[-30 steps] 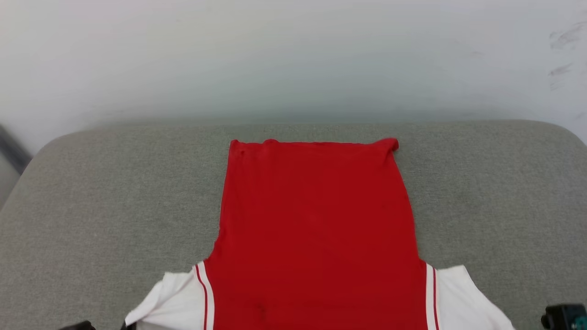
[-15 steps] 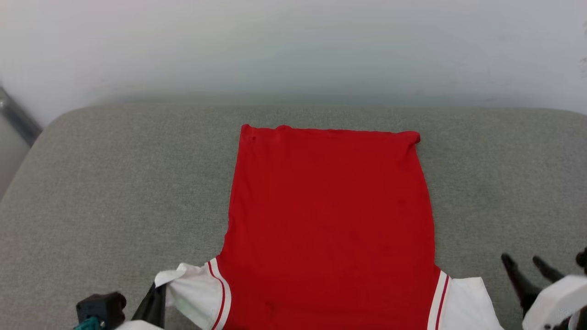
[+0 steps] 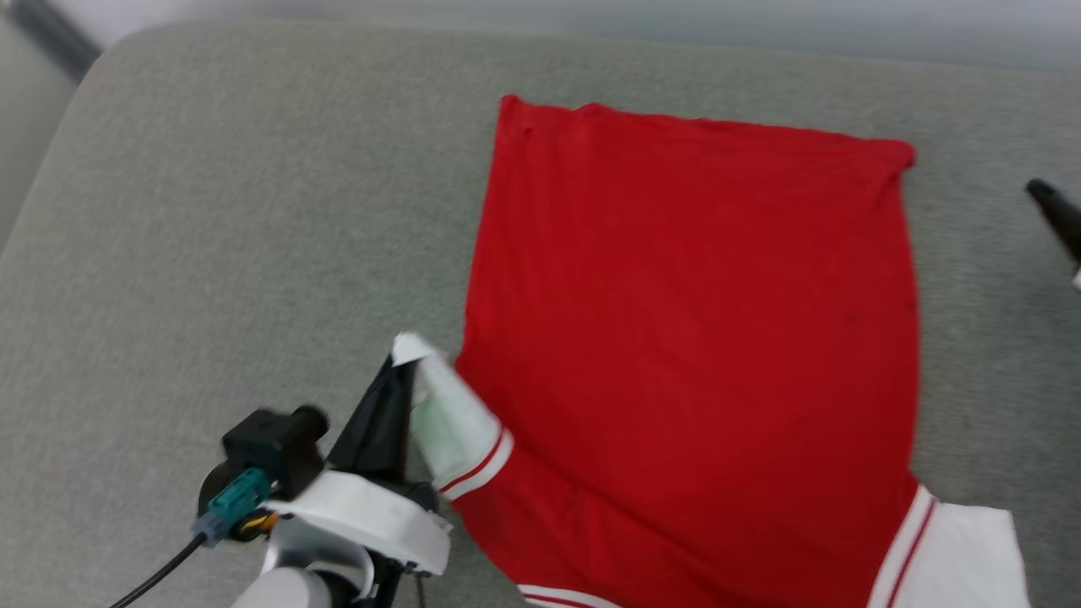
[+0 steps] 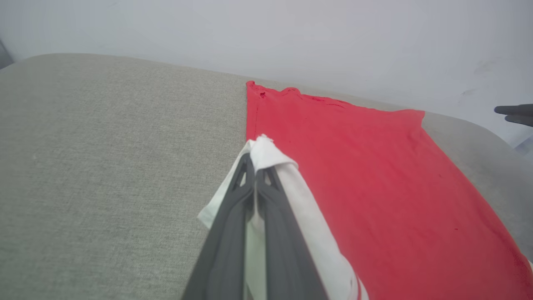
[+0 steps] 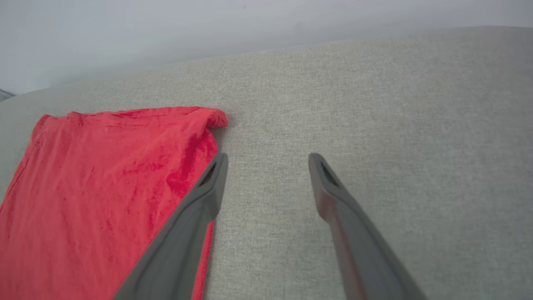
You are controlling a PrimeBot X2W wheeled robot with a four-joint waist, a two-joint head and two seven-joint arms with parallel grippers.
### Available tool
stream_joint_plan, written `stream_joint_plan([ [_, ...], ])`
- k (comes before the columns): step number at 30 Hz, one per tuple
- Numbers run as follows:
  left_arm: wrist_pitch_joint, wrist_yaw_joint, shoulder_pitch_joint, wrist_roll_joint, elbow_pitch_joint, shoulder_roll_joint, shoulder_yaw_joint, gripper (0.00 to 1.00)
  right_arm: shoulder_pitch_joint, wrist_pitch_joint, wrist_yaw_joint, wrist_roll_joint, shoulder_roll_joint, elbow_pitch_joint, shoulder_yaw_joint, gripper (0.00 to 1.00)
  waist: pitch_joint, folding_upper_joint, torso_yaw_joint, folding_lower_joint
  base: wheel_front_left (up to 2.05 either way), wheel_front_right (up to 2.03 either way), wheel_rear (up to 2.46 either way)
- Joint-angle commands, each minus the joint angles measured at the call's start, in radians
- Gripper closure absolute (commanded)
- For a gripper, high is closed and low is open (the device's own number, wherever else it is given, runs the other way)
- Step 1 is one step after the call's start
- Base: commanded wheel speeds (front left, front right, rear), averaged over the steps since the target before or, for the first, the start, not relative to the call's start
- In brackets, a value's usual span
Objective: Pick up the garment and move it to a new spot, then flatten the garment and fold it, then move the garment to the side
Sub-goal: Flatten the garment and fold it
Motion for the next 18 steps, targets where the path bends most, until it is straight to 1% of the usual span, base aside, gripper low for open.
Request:
stream_joint_plan([
  [1, -0.008, -0.01, -0.03, 0.01, 0.003, -0.013, -0.008, 1.0, -0.045, 0.031, -0.001, -0.008, -0.019, 0.022, 0.006, 0.0, 0.083, 0.0, 0.088, -0.0004, 0.0, 0.0, 0.0],
  [5, -0.024, -0.031, -0.081, 0.02, 0.017, -0.048, -0.035, 1.0, -0.156, 0.123, -0.001, -0.025, -0.058, 0.08, 0.026, 0.0, 0.136, 0.0, 0.134, -0.0004, 0.0, 0.0, 0.0],
  [8, -0.036, -0.045, -0.101, 0.023, 0.027, -0.067, -0.051, 1.0, -0.22, 0.172, -0.001, -0.047, -0.062, 0.112, 0.036, 0.0, 0.169, 0.0, 0.157, -0.0004, 0.0, 0.0, 0.0],
  [13, -0.056, -0.059, -0.121, 0.019, 0.043, -0.085, -0.057, 1.0, -0.266, 0.242, -0.001, -0.078, -0.045, 0.186, 0.038, 0.0, 0.198, 0.0, 0.177, -0.0004, 0.0, 0.0, 0.0],
  [17, -0.065, -0.063, -0.126, 0.013, 0.059, -0.088, -0.055, 1.0, -0.24, 0.344, -0.001, -0.108, -0.015, 0.269, 0.021, 0.0, 0.199, 0.0, 0.179, -0.0004, 0.0, 0.0, 0.0],
  [18, -0.068, -0.063, -0.126, 0.011, 0.062, -0.089, -0.055, 1.0, -0.237, 0.362, -0.001, -0.114, -0.009, 0.281, 0.015, 0.5, 0.198, 0.0, 0.18, -0.0004, 0.0, 0.0, 0.0],
])
